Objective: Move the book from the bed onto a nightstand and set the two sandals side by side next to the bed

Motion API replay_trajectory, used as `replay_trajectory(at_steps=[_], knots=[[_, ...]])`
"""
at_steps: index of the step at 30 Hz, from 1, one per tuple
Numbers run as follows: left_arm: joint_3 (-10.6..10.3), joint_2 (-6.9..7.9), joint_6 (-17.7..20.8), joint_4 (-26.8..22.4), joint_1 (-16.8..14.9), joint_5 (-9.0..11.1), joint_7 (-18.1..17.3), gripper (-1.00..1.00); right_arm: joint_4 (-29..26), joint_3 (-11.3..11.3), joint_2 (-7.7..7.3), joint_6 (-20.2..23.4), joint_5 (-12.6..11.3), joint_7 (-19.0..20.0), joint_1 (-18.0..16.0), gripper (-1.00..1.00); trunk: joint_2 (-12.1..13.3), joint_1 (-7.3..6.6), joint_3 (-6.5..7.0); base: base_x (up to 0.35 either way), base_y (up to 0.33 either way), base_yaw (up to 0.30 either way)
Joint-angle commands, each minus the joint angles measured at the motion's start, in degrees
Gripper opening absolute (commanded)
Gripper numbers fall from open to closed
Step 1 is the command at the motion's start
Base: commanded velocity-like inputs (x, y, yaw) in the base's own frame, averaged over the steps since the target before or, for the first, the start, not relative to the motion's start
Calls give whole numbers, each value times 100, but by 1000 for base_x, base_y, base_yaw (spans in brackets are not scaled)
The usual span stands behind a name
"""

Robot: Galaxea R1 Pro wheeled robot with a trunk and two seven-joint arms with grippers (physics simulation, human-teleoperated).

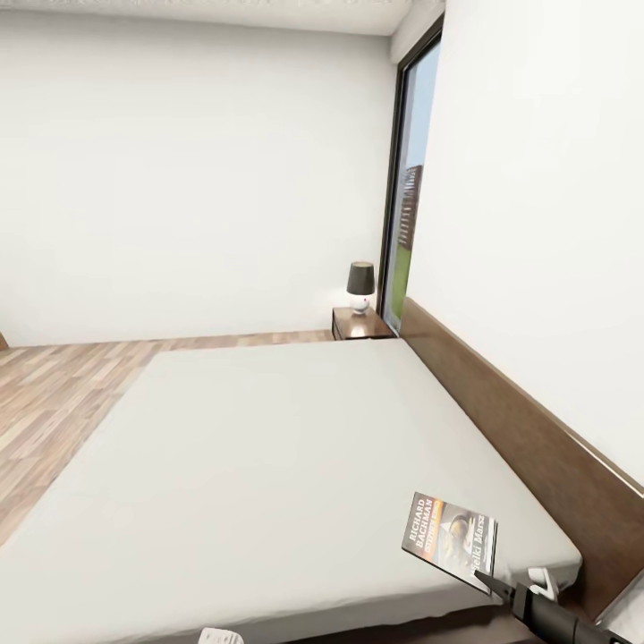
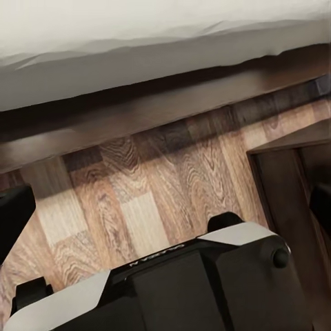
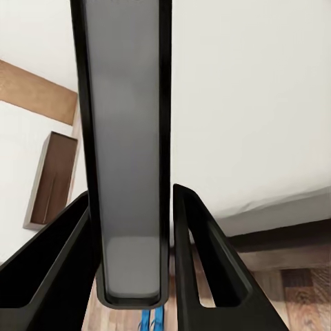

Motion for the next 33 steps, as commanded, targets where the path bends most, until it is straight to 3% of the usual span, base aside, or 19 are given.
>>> replay_trajectory(at_steps=[1, 17, 33], knots=[[-50, 1, -29, 6, -6, 36, -15, 100, 0, -14, -1, 63, -12, 21, -5, -100, -13, 4, -4, 0, 0, 0], [-50, -1, -29, 6, -6, 36, -16, 100, -1, -14, -2, 66, -12, 39, -5, -100, -13, 4, 33, 0, 0, 6], [-50, -1, -29, 6, -6, 36, -14, 100, -1, -14, 1, 66, -12, 39, -5, -100, -13, 4, 33, 0, 0, 188]])
